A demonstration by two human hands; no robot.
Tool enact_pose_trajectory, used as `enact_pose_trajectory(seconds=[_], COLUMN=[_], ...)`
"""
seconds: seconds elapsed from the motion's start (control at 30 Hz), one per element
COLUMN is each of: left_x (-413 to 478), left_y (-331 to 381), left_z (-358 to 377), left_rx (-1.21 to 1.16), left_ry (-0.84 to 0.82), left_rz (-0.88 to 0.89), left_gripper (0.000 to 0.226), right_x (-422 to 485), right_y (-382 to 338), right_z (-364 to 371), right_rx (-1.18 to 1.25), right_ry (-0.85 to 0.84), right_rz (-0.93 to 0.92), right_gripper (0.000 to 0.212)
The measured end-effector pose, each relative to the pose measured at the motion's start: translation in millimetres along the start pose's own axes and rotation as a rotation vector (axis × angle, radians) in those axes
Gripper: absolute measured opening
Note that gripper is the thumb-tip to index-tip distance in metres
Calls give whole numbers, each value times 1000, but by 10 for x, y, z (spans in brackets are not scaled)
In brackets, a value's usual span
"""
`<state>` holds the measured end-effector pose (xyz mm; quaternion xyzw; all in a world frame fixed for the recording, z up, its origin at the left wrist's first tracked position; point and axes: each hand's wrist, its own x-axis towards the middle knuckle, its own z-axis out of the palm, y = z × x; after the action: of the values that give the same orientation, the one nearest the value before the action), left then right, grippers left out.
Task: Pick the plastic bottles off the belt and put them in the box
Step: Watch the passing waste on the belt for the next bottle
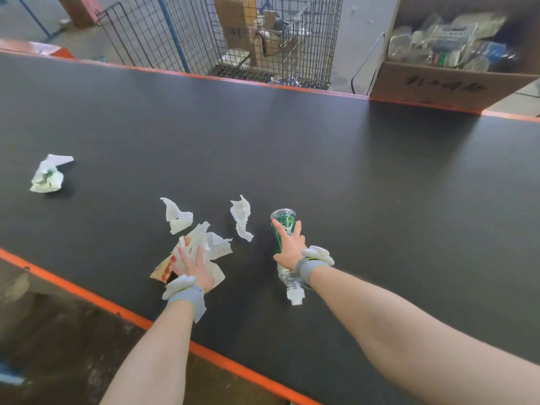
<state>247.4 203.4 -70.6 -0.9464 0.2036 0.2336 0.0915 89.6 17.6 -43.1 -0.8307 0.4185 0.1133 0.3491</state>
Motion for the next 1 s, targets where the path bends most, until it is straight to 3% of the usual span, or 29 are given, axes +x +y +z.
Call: enact_pose_trajectory(seconds=[0.13, 0.3, 0.43, 0.57, 0.63, 0.73, 0.8, 0.93, 1.0], left_x=[66, -85, -147, -220, -311, -478, -533, -449, -480], left_y=[129, 696, 1110, 1358, 1386, 1405, 1398, 1241, 1155], left_z=[74, -70, -117, 38, 74, 32, -15, 89, 161], left_rx=[106, 47, 1, 119, 153, 192, 178, 120, 231], left_ry=[-9, -137, -71, -185, -124, 97, 143, -224, -262], left_rz=[238, 442, 469, 462, 491, 575, 542, 413, 444], left_gripper=[60, 80, 88, 99, 98, 105, 109, 110, 109], right_x=[26, 17, -11, -61, -89, -132, -141, -188, -221], right_y=[99, 226, 336, 526, 614, 771, 801, 697, 679], right_z=[-1, -106, -311, -467, -488, -509, -520, -483, -448], right_rx=[-24, -1, 72, 120, 119, 101, 114, 96, 58], right_ry=[20, 92, 141, 150, 147, 153, 166, 167, 145], right_rz=[8, 24, 52, 88, 85, 114, 141, 111, 112], right_gripper=[92, 86, 86, 88, 87, 87, 88, 86, 84])
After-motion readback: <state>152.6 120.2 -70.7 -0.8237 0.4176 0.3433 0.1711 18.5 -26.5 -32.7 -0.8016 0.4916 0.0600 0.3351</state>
